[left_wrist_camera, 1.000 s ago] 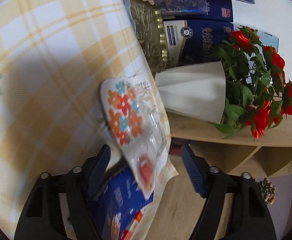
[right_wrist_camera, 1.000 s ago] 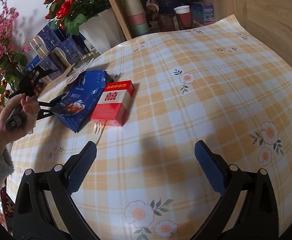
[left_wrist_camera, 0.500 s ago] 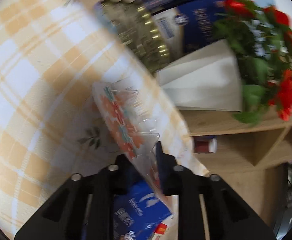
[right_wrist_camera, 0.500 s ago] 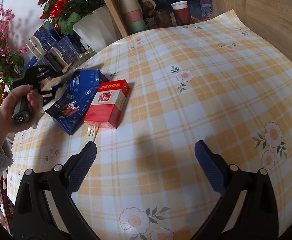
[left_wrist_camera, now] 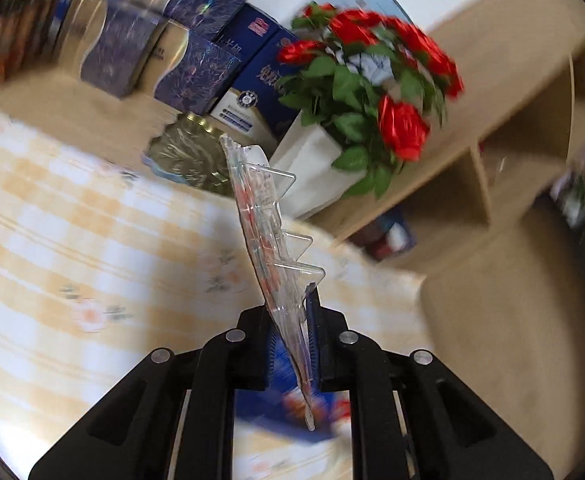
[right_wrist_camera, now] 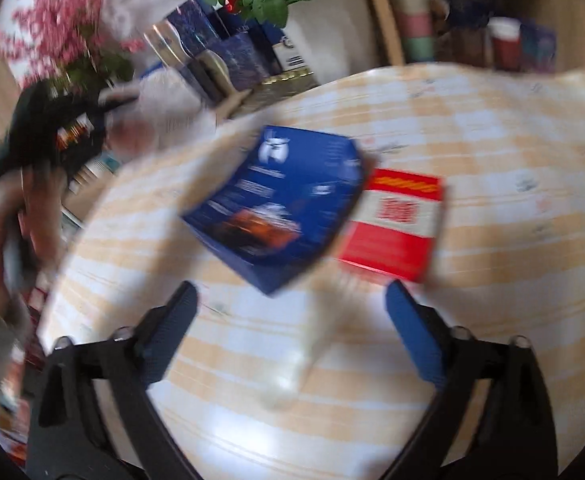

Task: Collect trash
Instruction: 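Grasp the blue coffee box with the right tool while the left tool holds the tray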

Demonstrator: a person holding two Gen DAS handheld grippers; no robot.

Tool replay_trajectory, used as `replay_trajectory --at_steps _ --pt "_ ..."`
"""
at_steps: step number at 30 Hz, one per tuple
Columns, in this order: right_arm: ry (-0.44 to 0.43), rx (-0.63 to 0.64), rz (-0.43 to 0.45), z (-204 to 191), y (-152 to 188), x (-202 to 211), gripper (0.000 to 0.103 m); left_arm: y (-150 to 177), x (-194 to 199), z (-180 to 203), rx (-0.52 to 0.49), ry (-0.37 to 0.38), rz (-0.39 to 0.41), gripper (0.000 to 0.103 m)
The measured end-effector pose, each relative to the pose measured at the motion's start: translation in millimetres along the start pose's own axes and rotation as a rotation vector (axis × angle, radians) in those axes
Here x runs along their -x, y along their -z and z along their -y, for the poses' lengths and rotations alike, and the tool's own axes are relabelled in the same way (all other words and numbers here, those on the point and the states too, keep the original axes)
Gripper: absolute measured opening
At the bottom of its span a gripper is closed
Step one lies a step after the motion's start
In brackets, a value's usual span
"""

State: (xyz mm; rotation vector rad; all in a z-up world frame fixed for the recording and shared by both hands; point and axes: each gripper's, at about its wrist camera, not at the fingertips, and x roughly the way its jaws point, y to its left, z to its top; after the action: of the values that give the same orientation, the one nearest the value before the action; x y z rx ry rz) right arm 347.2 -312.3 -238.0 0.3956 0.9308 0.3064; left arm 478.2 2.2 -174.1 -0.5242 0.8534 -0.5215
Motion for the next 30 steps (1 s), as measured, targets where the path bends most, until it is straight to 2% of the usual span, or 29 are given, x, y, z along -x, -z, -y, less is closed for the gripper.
replay_trajectory --at_steps 3,6,11,13,18,23,26,28,30 --pt "-0.056 -0.117 -0.006 3 -3 -16 0.082 11 10 -7 -0.027 -0.044 -0.042 0.013" --pt "-0.075 -0.208 0.000 8 -8 -26 0.080 21 19 -12 -0.072 -0.094 -0.070 0.013" --pt "-0.038 -0.229 -0.007 14 -20 -38 0.080 36 18 -11 -0.155 -0.142 -0.139 0.013" --pt "-0.009 -0.238 -0.014 20 -26 -44 0.080 46 9 -7 -0.191 -0.152 -0.191 0.013" --pt "0.002 -0.272 -0.010 30 -41 -56 0.080 58 -9 6 -0.267 -0.140 -0.255 0.010" --pt "-0.021 -0.296 -0.004 33 -52 -67 0.080 56 -20 14 -0.266 -0.104 -0.277 0.010" --pt "-0.053 -0.339 0.011 39 -55 -70 0.079 54 -26 12 -0.256 -0.110 -0.285 0.010" --pt "-0.060 -0.373 -0.006 41 -57 -71 0.067 54 -27 11 -0.245 -0.109 -0.288 0.011" --pt "-0.095 -0.389 0.011 41 -59 -65 0.063 55 -27 8 -0.230 -0.106 -0.294 0.011"
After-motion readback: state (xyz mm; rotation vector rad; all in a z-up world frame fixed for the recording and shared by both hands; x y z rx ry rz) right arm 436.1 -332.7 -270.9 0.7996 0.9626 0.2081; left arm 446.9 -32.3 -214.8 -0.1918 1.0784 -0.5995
